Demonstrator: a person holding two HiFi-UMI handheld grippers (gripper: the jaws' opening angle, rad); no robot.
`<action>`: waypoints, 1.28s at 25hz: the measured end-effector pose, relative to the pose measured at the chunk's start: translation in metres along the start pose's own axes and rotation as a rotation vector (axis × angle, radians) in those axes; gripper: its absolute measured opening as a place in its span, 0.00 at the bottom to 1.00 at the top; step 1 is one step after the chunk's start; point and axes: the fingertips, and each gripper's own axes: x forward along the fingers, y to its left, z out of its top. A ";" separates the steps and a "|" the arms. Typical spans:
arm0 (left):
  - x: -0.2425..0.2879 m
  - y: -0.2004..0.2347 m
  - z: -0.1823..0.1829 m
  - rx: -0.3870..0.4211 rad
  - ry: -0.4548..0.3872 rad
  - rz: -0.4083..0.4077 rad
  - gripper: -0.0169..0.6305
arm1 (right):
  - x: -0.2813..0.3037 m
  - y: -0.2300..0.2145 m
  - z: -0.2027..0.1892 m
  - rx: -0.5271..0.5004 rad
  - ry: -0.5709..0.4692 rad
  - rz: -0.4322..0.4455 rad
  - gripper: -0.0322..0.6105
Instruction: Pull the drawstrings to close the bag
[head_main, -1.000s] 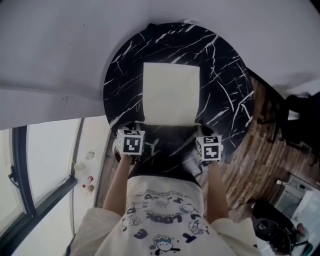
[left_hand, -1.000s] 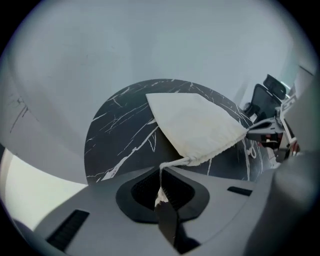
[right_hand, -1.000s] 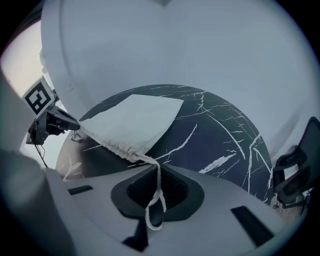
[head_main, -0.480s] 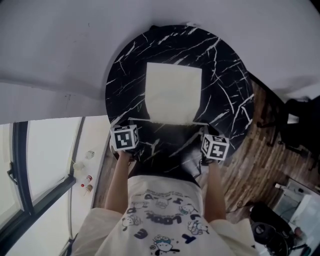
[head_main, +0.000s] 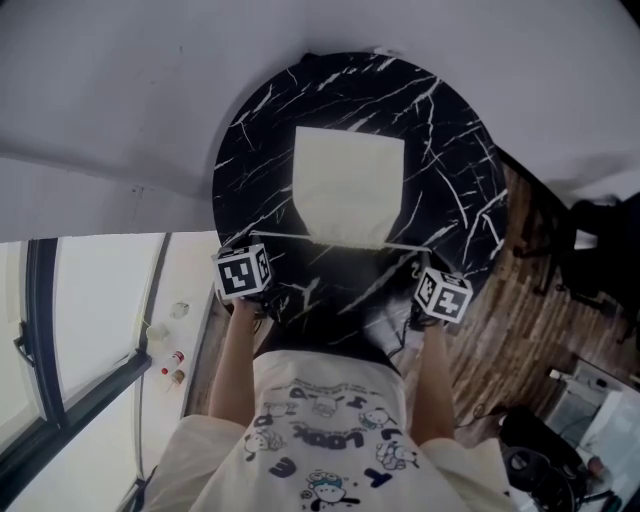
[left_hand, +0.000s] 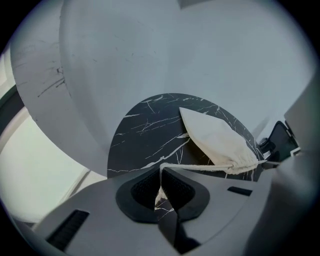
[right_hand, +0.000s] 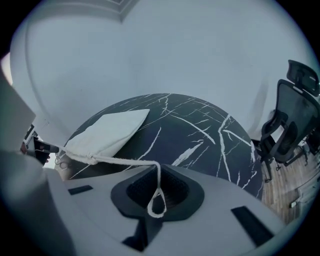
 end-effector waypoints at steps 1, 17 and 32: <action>0.000 0.002 0.001 -0.023 -0.003 -0.010 0.10 | -0.001 -0.004 0.000 0.012 0.000 -0.003 0.08; -0.003 0.007 -0.020 0.089 0.024 -0.018 0.10 | 0.004 0.014 -0.041 0.011 0.087 0.084 0.27; -0.011 -0.063 -0.011 0.611 -0.011 -0.141 0.38 | -0.006 0.099 -0.012 -0.471 0.033 0.304 0.42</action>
